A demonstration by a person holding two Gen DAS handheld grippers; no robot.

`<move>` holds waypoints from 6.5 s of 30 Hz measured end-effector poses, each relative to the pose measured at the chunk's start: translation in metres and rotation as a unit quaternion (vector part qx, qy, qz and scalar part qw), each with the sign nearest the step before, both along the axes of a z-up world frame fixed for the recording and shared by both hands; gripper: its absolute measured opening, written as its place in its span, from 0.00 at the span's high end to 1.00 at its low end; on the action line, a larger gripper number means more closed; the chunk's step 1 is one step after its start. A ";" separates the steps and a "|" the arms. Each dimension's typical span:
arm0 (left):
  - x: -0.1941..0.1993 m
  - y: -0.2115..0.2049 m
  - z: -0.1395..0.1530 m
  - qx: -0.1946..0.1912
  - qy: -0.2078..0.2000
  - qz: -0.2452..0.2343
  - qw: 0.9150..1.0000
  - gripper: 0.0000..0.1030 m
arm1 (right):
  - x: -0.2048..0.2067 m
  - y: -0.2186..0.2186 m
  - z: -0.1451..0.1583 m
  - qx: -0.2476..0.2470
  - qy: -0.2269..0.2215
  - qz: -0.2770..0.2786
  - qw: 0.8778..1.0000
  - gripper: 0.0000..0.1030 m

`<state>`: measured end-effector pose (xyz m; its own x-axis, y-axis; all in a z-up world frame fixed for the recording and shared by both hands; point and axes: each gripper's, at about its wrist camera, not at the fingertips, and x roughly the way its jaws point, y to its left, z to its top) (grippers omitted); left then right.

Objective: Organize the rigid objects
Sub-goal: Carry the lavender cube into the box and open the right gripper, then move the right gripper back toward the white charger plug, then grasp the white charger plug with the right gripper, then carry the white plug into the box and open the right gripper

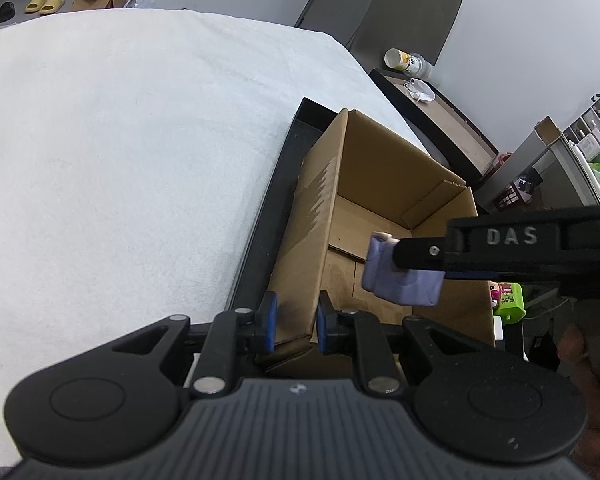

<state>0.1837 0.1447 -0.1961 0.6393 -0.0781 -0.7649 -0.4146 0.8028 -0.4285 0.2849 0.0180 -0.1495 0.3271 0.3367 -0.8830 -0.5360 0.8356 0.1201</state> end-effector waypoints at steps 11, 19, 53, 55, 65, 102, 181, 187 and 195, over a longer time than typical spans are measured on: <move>-0.001 0.001 -0.002 -0.003 -0.003 -0.003 1.000 0.82 | 0.005 0.012 0.012 0.051 -0.004 -0.001 0.999 0.54; 0.001 0.002 -0.002 -0.003 -0.001 0.001 1.000 0.82 | 0.006 -0.007 0.032 0.058 -0.015 0.005 0.998 0.47; 0.003 -0.001 0.001 0.014 0.012 0.008 1.000 0.82 | 0.034 -0.174 0.016 0.035 -0.027 -0.086 0.995 0.33; 0.003 -0.001 0.001 0.014 0.012 0.008 1.000 0.82 | 0.038 -0.181 0.011 0.036 -0.028 -0.094 0.995 0.32; 0.004 -0.003 0.001 0.019 0.015 0.009 1.000 0.82 | 0.060 -0.212 -0.020 0.038 -0.004 -0.116 0.992 0.27; 0.007 -0.004 -0.001 0.017 0.024 0.021 0.999 0.82 | 0.099 -0.202 -0.087 -0.029 0.065 -0.086 0.994 0.40; 0.007 0.001 -0.005 -0.003 0.015 0.002 1.000 0.81 | 0.001 -0.030 0.046 0.008 -0.050 0.019 0.999 0.40; 0.007 0.000 -0.005 -0.001 0.015 0.001 1.000 0.81 | 0.000 -0.013 0.038 0.009 -0.044 0.025 0.999 0.40; 0.007 0.001 -0.005 -0.006 0.013 0.001 1.000 0.81 | 0.005 0.006 0.029 0.018 -0.032 0.022 0.999 0.40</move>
